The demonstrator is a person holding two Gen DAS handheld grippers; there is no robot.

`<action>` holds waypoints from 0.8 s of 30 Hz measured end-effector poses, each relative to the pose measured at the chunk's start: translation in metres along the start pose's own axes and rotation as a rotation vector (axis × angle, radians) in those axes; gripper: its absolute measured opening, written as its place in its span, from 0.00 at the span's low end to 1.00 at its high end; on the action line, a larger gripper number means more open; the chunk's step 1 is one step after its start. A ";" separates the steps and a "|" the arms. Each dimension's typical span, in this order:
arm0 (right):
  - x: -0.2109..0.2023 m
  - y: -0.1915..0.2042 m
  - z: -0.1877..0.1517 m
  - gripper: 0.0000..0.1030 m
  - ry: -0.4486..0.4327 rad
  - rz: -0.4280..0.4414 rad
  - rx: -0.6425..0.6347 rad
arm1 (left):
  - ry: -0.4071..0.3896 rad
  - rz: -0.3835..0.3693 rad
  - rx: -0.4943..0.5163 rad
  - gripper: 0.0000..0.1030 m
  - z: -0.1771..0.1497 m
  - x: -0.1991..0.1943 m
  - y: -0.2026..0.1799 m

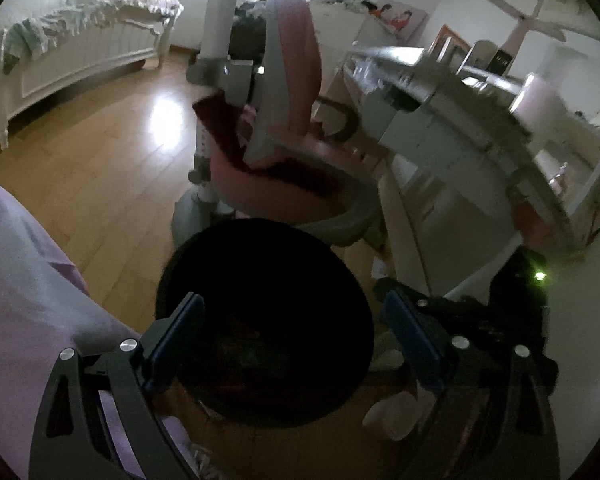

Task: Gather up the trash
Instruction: 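Move both tools back over the rug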

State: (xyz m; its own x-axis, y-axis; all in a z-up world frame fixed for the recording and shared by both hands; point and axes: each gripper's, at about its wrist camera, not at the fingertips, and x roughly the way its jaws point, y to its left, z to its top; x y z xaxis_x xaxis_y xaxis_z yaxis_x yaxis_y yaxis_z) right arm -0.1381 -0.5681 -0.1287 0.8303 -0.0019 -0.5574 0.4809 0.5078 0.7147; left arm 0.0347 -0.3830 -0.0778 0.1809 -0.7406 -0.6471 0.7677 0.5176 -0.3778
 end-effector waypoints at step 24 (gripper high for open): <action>0.110 0.331 -0.143 0.81 0.356 0.265 -0.726 | -0.247 0.573 -0.397 0.94 -0.082 -0.281 0.261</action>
State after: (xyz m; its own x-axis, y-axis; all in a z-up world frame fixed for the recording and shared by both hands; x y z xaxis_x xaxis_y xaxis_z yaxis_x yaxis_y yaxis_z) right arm 0.0716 -0.2767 -0.0139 0.6933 0.4044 -0.5965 -0.1176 0.8801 0.4600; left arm 0.1337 -0.0047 -0.0486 0.6558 -0.3585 -0.6644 0.2399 0.9334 -0.2669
